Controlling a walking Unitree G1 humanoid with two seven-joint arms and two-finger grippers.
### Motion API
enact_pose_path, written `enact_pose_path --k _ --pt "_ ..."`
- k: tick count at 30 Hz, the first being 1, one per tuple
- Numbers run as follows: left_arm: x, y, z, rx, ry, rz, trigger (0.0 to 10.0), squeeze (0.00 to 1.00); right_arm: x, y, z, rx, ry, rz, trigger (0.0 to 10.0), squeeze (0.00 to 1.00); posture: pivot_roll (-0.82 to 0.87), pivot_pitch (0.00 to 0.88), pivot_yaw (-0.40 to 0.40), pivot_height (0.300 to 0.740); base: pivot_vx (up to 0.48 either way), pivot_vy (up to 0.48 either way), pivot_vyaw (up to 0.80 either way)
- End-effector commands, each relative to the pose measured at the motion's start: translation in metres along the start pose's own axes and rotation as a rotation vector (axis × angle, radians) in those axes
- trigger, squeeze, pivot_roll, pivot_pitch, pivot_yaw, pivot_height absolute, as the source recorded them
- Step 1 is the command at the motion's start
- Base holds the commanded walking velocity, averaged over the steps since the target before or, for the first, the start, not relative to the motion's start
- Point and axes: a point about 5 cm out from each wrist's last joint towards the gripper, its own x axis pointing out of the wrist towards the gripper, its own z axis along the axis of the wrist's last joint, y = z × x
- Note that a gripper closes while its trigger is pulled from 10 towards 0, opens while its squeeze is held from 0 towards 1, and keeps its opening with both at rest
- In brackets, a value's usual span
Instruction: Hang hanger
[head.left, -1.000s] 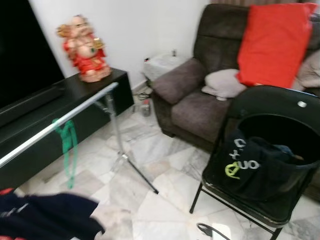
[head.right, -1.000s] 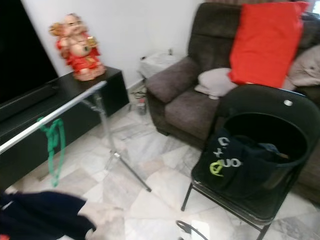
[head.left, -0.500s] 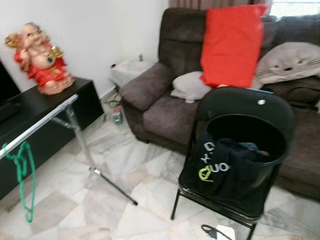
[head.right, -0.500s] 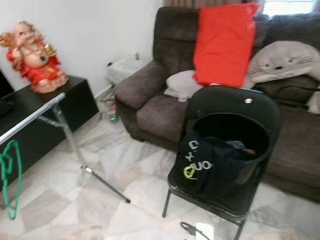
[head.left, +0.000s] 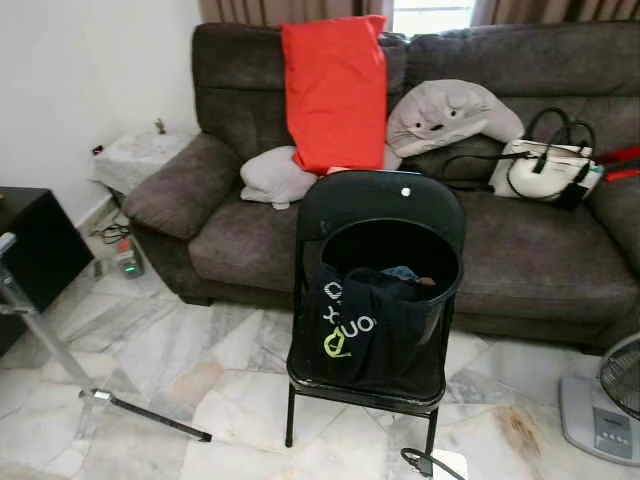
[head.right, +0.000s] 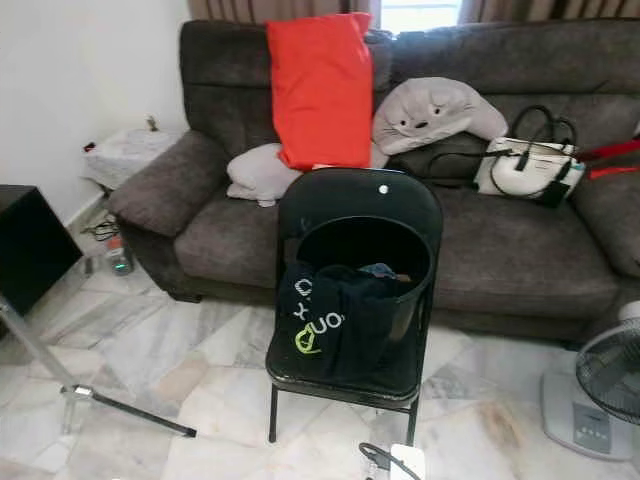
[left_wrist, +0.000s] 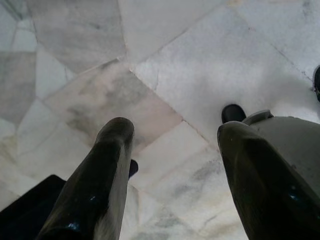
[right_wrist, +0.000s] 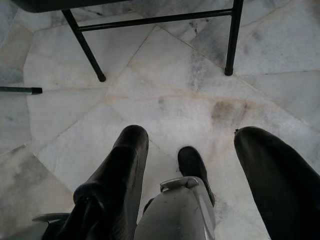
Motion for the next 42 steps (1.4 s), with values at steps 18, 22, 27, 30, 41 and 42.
enact_pose_path --k 18,22,27,30,41,42 --pt "-0.0004 0.0033 -0.0006 0.003 0.005 -0.001 10.0 0.0 0.0 0.0039 0.0003 0.002 -0.009 0.008 10.0 0.0 -0.05 0.001 0.113 0.74 0.0 0.0 -0.22" --pt "-0.0005 0.0034 -0.0012 0.009 0.009 -0.002 10.0 0.0 0.0001 0.0038 0.0 -0.005 -0.003 0.01 10.0 0.0 -0.05 0.002 0.113 0.74 0.0 0.0 -0.8" --pt "-0.0005 0.0028 -0.0017 0.008 0.009 -0.001 10.0 0.0 0.0001 0.0038 0.0 -0.008 -0.001 0.012 10.0 0.0 -0.05 0.001 0.113 0.74 0.0 0.0 -0.8" --pt "-0.0004 0.0011 -0.0026 0.008 0.012 -0.002 10.0 0.0 0.0001 0.0039 0.0001 -0.011 -0.001 0.014 10.0 0.0 -0.05 0.002 0.113 0.74 0.0 0.0 -0.8" --pt "-0.0003 0.0003 -0.0023 0.007 0.015 -0.007 10.0 0.0 0.0 0.0041 0.0014 0.001 -0.019 0.012 10.0 0.0 -0.05 0.003 0.113 0.74 0.0 0.0 -0.35" --pt "-0.0002 0.0004 -0.0019 0.008 0.013 -0.01 10.0 0.0 0.0 0.0042 0.0014 0.001 -0.02 0.011 10.0 0.0 -0.05 0.003 0.113 0.74 0.0 0.0 0.0"
